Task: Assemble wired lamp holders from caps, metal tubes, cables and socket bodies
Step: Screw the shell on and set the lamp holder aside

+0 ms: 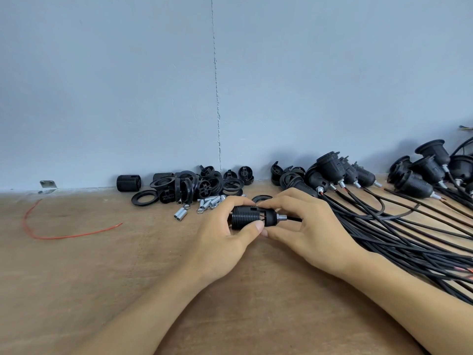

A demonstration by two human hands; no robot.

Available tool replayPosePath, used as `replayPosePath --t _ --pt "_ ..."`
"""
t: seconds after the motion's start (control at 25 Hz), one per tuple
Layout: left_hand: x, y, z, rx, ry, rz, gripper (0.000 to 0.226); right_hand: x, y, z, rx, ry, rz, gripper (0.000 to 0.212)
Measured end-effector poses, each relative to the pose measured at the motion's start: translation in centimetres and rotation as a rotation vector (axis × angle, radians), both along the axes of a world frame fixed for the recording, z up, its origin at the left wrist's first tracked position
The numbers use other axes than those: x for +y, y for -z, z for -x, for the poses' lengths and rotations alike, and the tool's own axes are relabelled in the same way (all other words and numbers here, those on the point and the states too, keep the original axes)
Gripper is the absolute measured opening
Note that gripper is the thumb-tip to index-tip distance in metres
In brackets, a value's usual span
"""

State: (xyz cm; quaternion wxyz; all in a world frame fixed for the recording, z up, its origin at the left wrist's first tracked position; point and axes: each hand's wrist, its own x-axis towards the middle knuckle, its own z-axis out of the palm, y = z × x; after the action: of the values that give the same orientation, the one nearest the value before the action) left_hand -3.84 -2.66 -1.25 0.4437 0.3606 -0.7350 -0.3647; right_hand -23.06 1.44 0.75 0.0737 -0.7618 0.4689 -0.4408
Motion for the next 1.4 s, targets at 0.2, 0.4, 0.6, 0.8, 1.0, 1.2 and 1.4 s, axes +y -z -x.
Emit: replayPosePath --t 0.2,0.4,0.6,0.8,1.0,1.2,1.4 --pt "0.0 0.1 -0.1 -0.021 0.044 -0.035 0.025 0.2 0.2 -0.1 -0.015 -0.03 -0.069 0.045" --pt "-0.1 0.1 0.0 0.01 0.016 -0.088 0.023 0.1 0.3 -0.2 0.054 0.009 -0.051 0.053" --pt "-0.4 0.4 0.2 0.011 -0.109 -0.059 0.045 -0.1 0.7 -0.2 -0.021 0.036 -0.145 0.044" --pt "-0.3 -0.2 0.4 0.124 -0.102 -0.135 0.038 0.1 0.8 -0.4 -0.039 0.031 -0.168 0.037" --pt "-0.7 -0.6 0.0 0.267 -0.035 -0.368 0.042 -0.2 0.5 -0.2 -0.059 -0.01 -0.213 0.017" --pt "-0.6 -0.6 0.0 0.281 -0.016 -0.342 0.039 -0.1 0.3 0.0 -0.04 -0.015 -0.258 0.021" --pt "-0.4 -0.6 0.2 0.268 -0.011 -0.315 0.036 -0.2 0.5 -0.2 0.013 0.001 -0.254 0.023"
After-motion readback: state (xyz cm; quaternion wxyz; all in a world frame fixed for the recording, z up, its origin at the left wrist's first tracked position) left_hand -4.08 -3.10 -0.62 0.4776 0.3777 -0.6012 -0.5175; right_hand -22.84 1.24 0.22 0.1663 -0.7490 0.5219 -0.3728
